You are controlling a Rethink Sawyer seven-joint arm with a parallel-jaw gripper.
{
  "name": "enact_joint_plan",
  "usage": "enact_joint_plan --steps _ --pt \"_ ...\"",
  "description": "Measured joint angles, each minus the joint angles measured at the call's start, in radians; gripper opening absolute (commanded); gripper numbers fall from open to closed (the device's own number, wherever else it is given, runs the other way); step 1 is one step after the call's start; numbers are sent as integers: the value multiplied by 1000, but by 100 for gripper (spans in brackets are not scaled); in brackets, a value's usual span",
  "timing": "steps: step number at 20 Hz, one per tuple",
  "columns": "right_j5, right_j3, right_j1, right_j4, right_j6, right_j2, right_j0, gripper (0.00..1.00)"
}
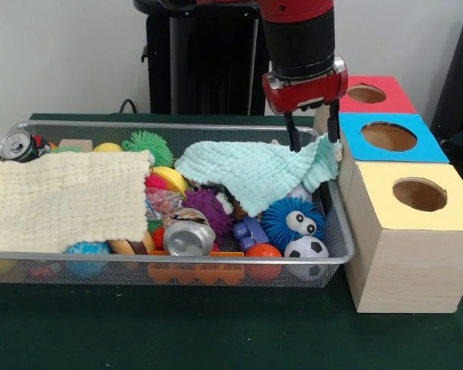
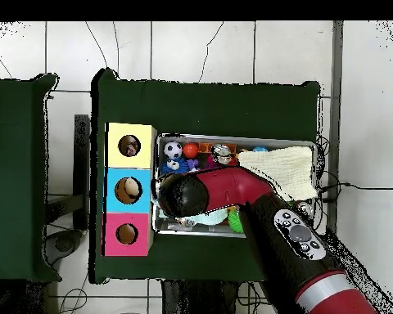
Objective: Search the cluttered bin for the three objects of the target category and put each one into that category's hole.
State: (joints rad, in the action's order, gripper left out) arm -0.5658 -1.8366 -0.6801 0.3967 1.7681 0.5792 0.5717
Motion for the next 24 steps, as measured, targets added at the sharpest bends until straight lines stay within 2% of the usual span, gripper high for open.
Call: enact_joint_plan --steps 15,24 --pt "8 0 2 3 0 -2 4 100" --pt "8 6 28 4 0 -33 -28 100"
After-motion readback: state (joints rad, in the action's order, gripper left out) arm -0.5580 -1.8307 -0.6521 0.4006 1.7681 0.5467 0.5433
